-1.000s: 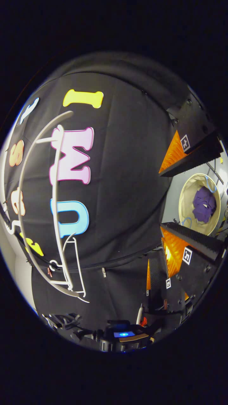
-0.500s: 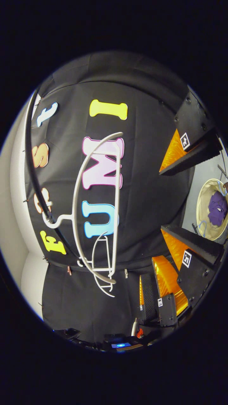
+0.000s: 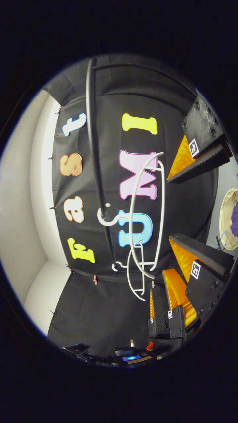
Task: Grasp the clothes on the hanger with both hands and then place them into the laundry hamper below.
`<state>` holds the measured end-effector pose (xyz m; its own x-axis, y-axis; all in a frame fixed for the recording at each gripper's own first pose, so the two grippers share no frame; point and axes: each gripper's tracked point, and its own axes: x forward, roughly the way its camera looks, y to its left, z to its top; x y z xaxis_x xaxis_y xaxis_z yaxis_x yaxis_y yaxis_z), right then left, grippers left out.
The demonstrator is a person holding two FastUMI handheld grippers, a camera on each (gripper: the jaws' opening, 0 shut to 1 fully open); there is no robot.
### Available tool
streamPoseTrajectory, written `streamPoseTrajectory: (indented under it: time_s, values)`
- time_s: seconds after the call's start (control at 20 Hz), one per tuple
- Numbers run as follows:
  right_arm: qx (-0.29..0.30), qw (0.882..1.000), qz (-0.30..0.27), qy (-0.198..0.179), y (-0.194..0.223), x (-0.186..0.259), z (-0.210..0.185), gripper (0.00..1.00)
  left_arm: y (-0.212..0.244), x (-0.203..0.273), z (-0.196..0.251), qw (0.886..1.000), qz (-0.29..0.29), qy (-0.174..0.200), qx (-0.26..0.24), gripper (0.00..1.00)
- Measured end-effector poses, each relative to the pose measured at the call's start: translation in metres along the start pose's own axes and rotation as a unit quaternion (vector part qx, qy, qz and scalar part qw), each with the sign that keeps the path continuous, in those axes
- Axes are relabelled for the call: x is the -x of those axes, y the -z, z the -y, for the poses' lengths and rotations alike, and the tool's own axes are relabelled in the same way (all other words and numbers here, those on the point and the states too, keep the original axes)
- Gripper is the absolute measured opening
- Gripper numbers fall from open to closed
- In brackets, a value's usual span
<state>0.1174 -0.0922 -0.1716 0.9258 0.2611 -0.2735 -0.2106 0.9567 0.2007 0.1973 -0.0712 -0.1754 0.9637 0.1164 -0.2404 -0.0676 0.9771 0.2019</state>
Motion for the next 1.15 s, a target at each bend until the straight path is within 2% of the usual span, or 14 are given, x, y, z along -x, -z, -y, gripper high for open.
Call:
streamPoseTrajectory:
  time_s: [0.05,0.1,0.15,0.45,0.5,0.6,0.65,0.8,0.95,1.15]
  values:
    - [0.004,1.000,0.009,0.006,-0.007,0.005,-0.001,0.98,-0.009,0.006,-0.001,1.000,0.008,0.002,0.003,0.96]
    - [0.008,1.000,0.016,0.014,-0.013,0.010,-0.002,0.93,-0.017,0.011,-0.001,1.000,0.015,0.006,0.005,0.96]
    - [0.012,1.000,0.021,0.019,-0.017,0.014,-0.004,0.97,-0.021,0.013,-0.002,1.000,0.020,0.009,0.008,0.96]
    - [0.021,0.998,0.047,0.046,-0.038,0.034,-0.011,0.94,-0.032,0.032,-0.001,0.999,0.021,0.030,-0.002,0.96]
    - [0.024,0.997,0.049,0.051,-0.039,0.036,-0.012,0.97,-0.031,0.032,0.000,0.999,0.019,0.033,-0.003,0.96]
    - [0.023,0.997,0.055,0.056,-0.045,0.041,-0.015,0.99,-0.033,0.033,0.000,0.999,0.017,0.038,-0.001,0.96]
    - [0.022,0.996,0.058,0.058,-0.048,0.043,-0.015,0.97,-0.034,0.034,-0.001,0.999,0.019,0.039,0.001,0.96]
    - [0.024,0.996,0.062,0.065,-0.051,0.046,-0.016,0.99,-0.039,0.035,-0.003,0.999,0.024,0.043,0.005,0.96]
    - [0.023,0.996,0.059,0.067,-0.051,0.045,-0.018,0.95,-0.038,0.037,-0.004,0.999,0.024,0.043,0.004,0.96]
    - [0.023,0.995,0.065,0.068,-0.054,0.044,-0.017,0.97,-0.042,0.037,-0.003,0.998,0.028,0.047,0.008,0.96]
